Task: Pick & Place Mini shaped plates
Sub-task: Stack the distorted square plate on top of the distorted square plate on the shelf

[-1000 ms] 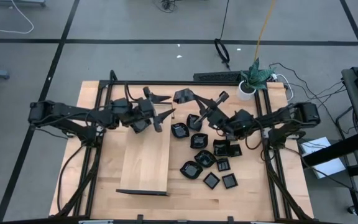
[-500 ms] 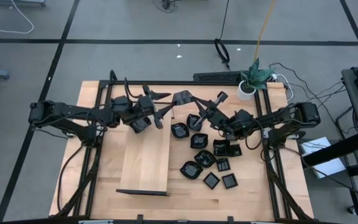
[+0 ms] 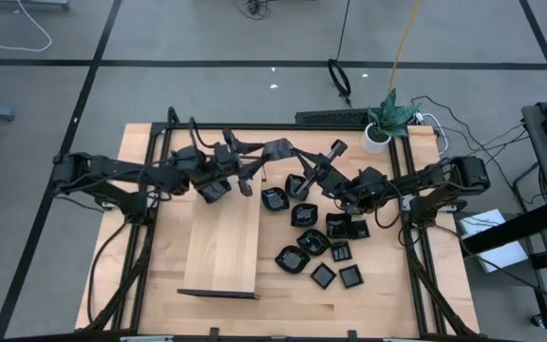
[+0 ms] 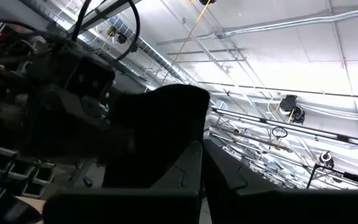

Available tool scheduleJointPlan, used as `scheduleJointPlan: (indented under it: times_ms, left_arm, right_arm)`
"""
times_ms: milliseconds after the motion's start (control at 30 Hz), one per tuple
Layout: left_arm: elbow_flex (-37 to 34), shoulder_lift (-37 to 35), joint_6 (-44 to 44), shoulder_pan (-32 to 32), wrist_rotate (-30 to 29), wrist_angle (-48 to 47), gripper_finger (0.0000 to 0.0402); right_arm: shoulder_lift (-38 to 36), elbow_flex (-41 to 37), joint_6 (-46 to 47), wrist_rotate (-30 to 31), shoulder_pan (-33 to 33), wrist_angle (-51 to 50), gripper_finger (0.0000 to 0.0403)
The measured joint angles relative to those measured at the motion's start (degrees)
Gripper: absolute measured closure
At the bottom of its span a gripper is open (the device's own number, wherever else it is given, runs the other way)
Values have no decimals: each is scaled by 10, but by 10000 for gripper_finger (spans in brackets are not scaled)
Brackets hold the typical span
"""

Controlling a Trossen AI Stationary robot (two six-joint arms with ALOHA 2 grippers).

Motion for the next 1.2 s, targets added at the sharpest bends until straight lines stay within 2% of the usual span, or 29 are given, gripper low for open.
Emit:
scheduleJointPlan:
  times_ms: [267,367,500,600,700,800,867,933,1000,1133,1200]
  left_arm:
    - [0,12,0,0,-11,21,268]
    - [0,10,0,1,-16,21,304]
    - [0,5,-14,1,-40,24,378]
    - [0,-3,-17,1,-42,19,392]
    - [-1,-20,-15,0,-40,6,397]
    - [2,-65,-13,0,-42,-51,397]
    - [20,-106,-15,0,-54,-135,398]
    - [58,-138,-25,0,-71,-279,398]
    - [118,-159,-55,0,-85,-460,397]
    - [257,-157,-133,0,-106,-816,398]
    - [308,-145,-172,0,-98,-963,398]
  right_arm:
    - [0,0,1,0,0,-9,403]
    - [0,0,6,0,0,-19,403]
    - [0,0,7,-5,0,-43,391]
    - [0,0,5,-10,5,-84,356]
    - [-3,0,26,14,16,-121,299]
    - [-11,0,61,88,34,-158,240]
    - [-27,0,66,154,45,-194,205]
    - [-43,0,71,201,52,-231,179]
    - [-61,0,90,240,58,-282,161]
    - [-95,0,148,242,61,-375,153]
    - [-107,0,171,242,61,-411,157]
